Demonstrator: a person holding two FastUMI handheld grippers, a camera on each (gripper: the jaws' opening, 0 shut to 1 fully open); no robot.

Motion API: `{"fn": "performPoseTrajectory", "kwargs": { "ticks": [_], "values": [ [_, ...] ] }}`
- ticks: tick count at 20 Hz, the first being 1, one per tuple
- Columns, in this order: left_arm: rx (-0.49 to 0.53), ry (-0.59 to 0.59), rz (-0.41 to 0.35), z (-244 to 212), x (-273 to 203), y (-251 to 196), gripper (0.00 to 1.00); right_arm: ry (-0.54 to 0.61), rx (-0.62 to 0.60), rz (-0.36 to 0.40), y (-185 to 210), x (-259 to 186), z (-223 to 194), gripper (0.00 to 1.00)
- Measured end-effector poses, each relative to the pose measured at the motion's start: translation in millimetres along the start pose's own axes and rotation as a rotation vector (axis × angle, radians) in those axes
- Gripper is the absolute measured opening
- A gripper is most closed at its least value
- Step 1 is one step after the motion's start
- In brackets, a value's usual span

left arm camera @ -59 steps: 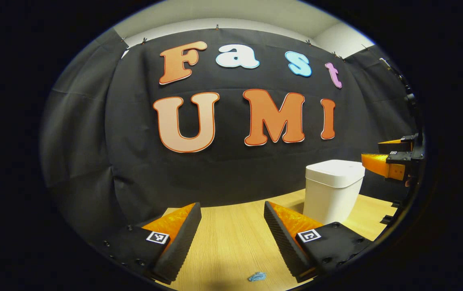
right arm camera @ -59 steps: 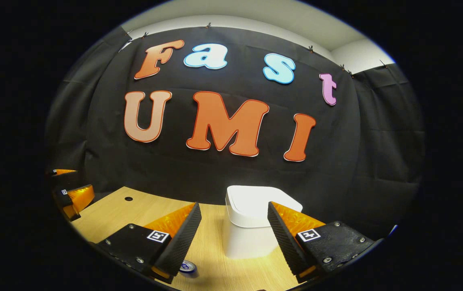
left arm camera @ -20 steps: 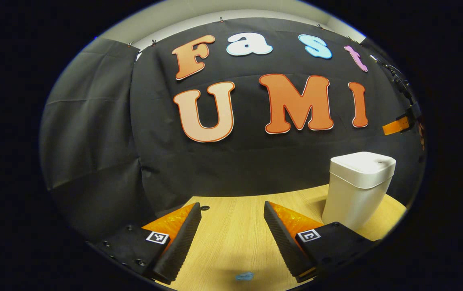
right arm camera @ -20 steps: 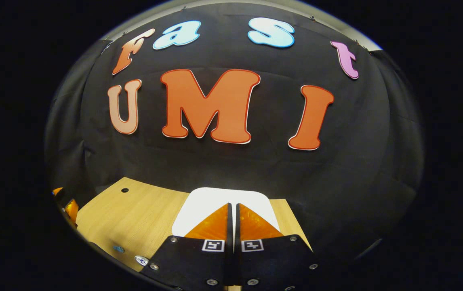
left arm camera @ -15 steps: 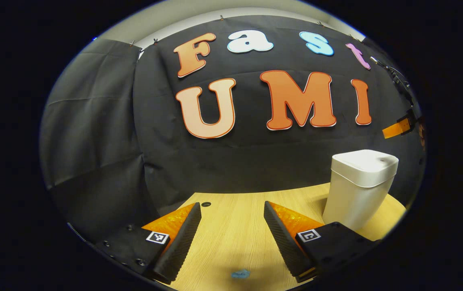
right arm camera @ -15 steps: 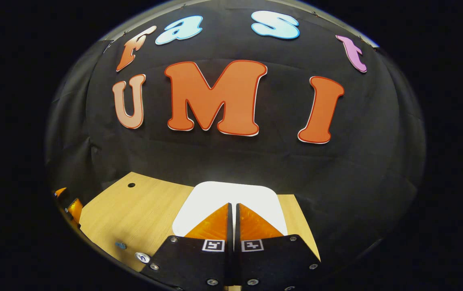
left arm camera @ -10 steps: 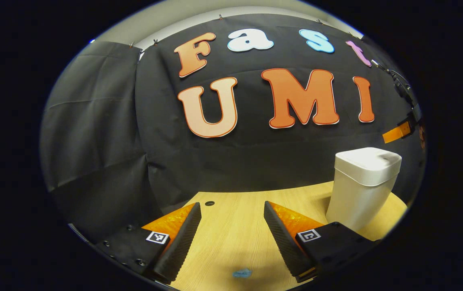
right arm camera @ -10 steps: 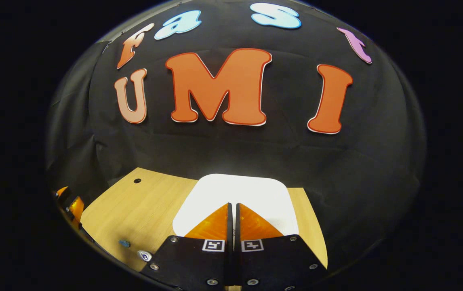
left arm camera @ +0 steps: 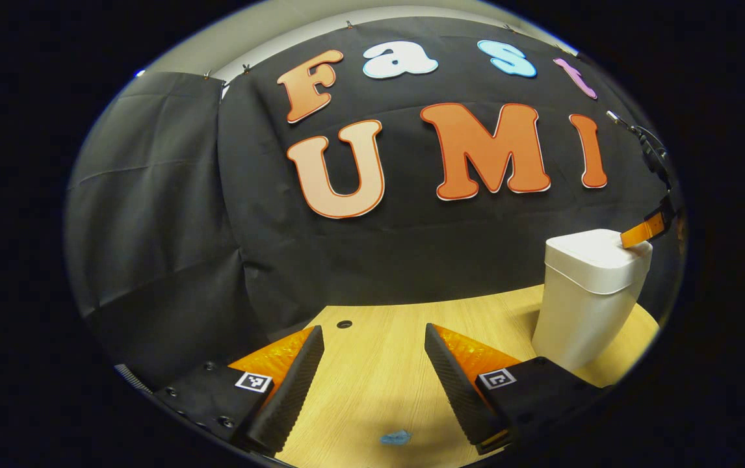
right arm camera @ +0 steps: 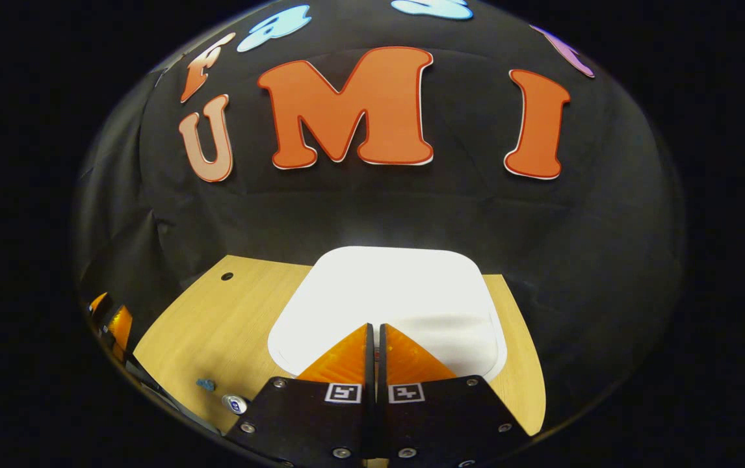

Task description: Press the lid of the desktop garbage bin to open it, pick up the crumpled paper on the desktop and throw it into the bin, then pick up the pop can on the desktop and drop it into the bin, and finally close the garbage bin lid.

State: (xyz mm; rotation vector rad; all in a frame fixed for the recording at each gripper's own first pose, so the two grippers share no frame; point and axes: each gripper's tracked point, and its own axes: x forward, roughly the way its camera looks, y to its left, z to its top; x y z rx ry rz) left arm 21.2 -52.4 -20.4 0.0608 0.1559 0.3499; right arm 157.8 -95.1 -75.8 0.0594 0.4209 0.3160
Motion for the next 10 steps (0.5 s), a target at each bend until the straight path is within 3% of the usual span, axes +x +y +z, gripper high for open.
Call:
{"fn": "performPoseTrajectory", "kwargs": {
  "ticks": [6, 10],
  "values": [
    [0.023, -0.003, -0.054, 4.5, 2.4, -19.8, 0.99, 0.033, 0.067, 0.004, -0.5, 2.1, -2.4, 0.01],
    [0.046, -0.024, -0.071, 9.8, -3.2, -22.2, 0.99, -0.048, 0.064, 0.012, -1.2, 0.4, 8.5, 0.01]
  ]
}}
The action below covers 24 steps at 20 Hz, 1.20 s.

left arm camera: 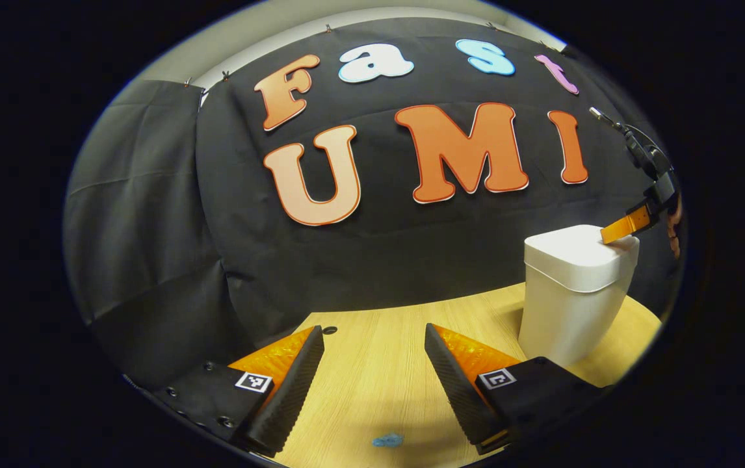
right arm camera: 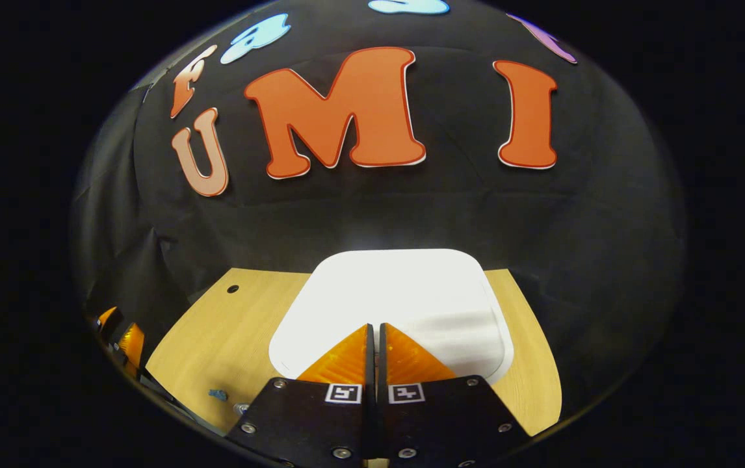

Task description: Press the lid of the desktop garbage bin to open it, pick up the crumpled paper on the desktop and throw it into the bin, then pick up the pop can on the desktop and drop it into the bin, and finally close the garbage bin lid.

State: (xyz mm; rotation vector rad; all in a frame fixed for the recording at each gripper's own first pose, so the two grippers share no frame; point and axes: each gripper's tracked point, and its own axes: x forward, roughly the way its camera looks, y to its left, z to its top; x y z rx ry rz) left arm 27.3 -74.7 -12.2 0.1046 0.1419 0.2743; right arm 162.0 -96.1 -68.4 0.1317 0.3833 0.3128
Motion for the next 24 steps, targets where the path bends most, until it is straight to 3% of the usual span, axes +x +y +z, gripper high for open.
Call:
{"fn": "performPoseTrajectory", "kwargs": {
  "ticks": [2, 5, 13, 18, 22, 23, 24],
  "values": [
    [-0.001, 0.003, -0.006, -1.6, -0.3, 1.9, 0.99, -0.009, -0.004, -0.006, 0.3, -4.4, 1.5, 0.0],
    [-0.004, 0.001, -0.01, -3.1, -0.5, 8.2, 0.99, -0.114, -0.006, -0.012, 2.5, -16.1, 28.3, 0.01],
    [-0.02, -0.013, -0.052, -9.3, 7.7, 37.5, 0.98, -0.37, -0.126, -0.143, 12.4, -58.4, 83.8, 0.01],
    [-0.03, -0.027, -0.102, -6.8, 28.0, 55.1, 0.99, -0.44, -0.136, -0.188, 35.3, -84.5, 82.2, 0.01],
    [-0.03, -0.038, -0.178, -5.2, 36.6, 54.0, 0.99, -0.378, -0.097, -0.112, 75.4, -89.8, 46.6, 0.03],
    [-0.03, -0.044, -0.192, -4.4, 37.6, 53.8, 0.99, -0.364, -0.107, -0.116, 80.6, -90.2, 36.1, 0.05],
    [-0.03, -0.045, -0.211, -6.3, 37.8, 52.9, 0.99, -0.353, -0.116, -0.114, 86.2, -90.4, 29.4, 0.14]
  ]
}}
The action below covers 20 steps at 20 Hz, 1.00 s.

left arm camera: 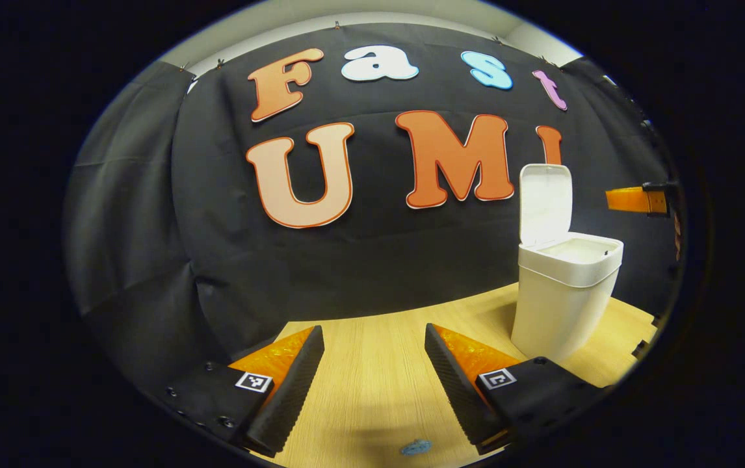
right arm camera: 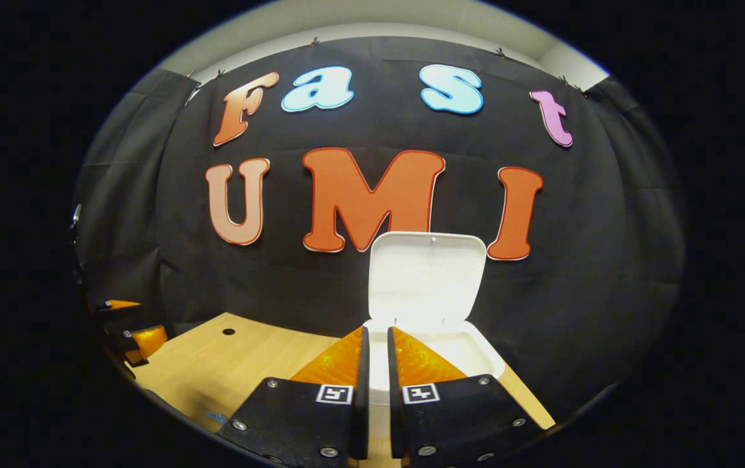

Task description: Press the lid of the desktop garbage bin to open it, pick up the crumpled paper on the desktop and throw it into the bin, then pick up the pop can on the desktop and drop it into the bin, and finally close the garbage bin lid.

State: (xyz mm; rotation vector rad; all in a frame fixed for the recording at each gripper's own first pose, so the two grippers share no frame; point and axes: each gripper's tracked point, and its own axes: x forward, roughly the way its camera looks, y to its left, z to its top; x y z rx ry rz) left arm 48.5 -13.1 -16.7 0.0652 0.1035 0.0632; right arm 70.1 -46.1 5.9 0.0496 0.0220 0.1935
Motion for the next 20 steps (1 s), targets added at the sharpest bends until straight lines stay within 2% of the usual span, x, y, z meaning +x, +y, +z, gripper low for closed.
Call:
{"fn": "performPoseTrajectory", "kwargs": {
  "ticks": [1, 2, 3, 6, 8, 12, 20],
  "values": [
    [-0.001, -0.001, -0.015, -0.4, 1.0, -0.4, 0.99, 0.006, -0.002, 0.003, 6.8, -4.7, -3.6, 0.19],
    [-0.003, 0.0, -0.031, -1.9, 0.7, -0.8, 0.99, 0.012, 0.007, 0.021, 17.6, -10.3, -7.9, 0.37],
    [-0.007, 0.003, -0.046, -3.2, 1.3, -1.5, 0.99, 0.016, 0.021, 0.04, 27.7, -16.1, -12.0, 0.45],
    [-0.014, 0.017, -0.08, -11.3, 2.1, -0.6, 0.99, 0.044, 0.031, 0.046, 41.1, -25.7, -29.4, 0.79],
    [-0.018, 0.031, -0.096, -17.0, 1.5, 1.3, 0.99, 0.079, 0.028, 0.048, 50.5, -31.2, -44.6, 0.89],
    [-0.029, 0.065, -0.121, -26.4, 2.3, 5.1, 0.99, 0.144, -0.005, 0.07, 72.8, -39.0, -77.4, 0.96],
    [-0.049, 0.178, -0.133, -65.0, -1.0, 4.6, 0.99, 0.278, -0.042, 0.199, 119.4, -48.2, -159.3, 0.98]
  ]
}}
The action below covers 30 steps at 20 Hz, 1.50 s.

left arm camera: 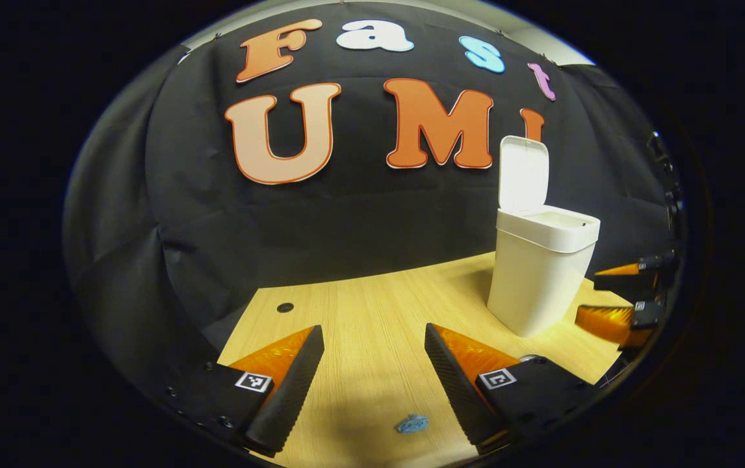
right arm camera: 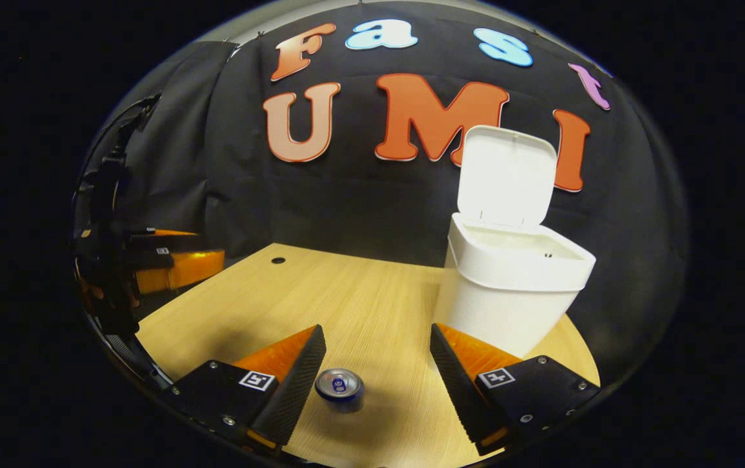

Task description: Press the lid of the desktop garbage bin to open it, pick up the crumpled paper on the desktop and throw it into the bin, then pick up the pop can on the desktop and drop it into the bin, and finally close the garbage bin lid.

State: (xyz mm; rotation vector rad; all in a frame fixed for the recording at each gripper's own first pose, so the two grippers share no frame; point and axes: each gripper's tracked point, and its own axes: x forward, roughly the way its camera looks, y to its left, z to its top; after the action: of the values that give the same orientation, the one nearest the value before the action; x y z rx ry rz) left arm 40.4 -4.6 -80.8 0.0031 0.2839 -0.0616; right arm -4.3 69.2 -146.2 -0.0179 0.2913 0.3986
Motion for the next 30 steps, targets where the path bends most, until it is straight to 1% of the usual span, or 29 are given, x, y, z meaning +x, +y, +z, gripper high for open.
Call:
{"fn": "performPoseTrajectory", "kwargs": {
  "ticks": [3, 4, 5, 8, 12, 17, 23, 25, 26, 27, 30],
  "values": [
    [-0.002, 0.045, 0.022, -18.1, -4.7, -0.1, 1.0, 0.062, -0.037, 0.055, 15.4, 12.1, -32.7, 0.98],
    [-0.003, 0.056, 0.028, -21.4, -5.0, 0.3, 0.96, 0.082, -0.051, 0.067, 18.6, 16.1, -42.7, 0.98],
    [-0.005, 0.062, 0.034, -21.9, -4.1, 0.7, 0.99, 0.102, -0.061, 0.078, 20.9, 20.7, -50.8, 0.98],
    [-0.009, 0.074, 0.057, -22.7, -2.2, 5.7, 0.99, 0.139, -0.079, 0.119, 28.7, 28.7, -72.3, 0.98],
    [-0.02, 0.101, 0.076, -28.9, 0.9, 7.7, 1.0, 0.178, -0.098, 0.148, 32.6, 38.0, -90.2, 0.99],
    [-0.02, 0.121, 0.091, -29.8, 5.6, 11.5, 0.99, 0.224, -0.101, 0.165, 34.5, 48.8, -112.8, 0.99],
    [-0.015, 0.132, 0.084, -28.8, 10.3, 9.8, 1.0, 0.262, -0.09, 0.176, 38.9, 55.2, -129.2, 0.98],
    [-0.02, 0.141, 0.073, -31.3, 11.4, 8.6, 1.0, 0.263, -0.091, 0.174, 43.5, 52.9, -127.1, 0.93],
    [-0.023, 0.145, 0.067, -33.0, 11.9, 6.8, 1.0, 0.266, -0.087, 0.175, 44.9, 51.5, -125.0, 0.79],
    [-0.028, 0.148, 0.06, -33.3, 12.7, 5.3, 1.0, 0.267, -0.081, 0.174, 43.1, 51.8, -123.9, 0.81],
    [-0.046, 0.172, 0.031, -42.2, 19.2, -5.6, 1.0, 0.257, -0.083, 0.161, 39.1, 47.6, -110.9, 0.81]
  ]
}}
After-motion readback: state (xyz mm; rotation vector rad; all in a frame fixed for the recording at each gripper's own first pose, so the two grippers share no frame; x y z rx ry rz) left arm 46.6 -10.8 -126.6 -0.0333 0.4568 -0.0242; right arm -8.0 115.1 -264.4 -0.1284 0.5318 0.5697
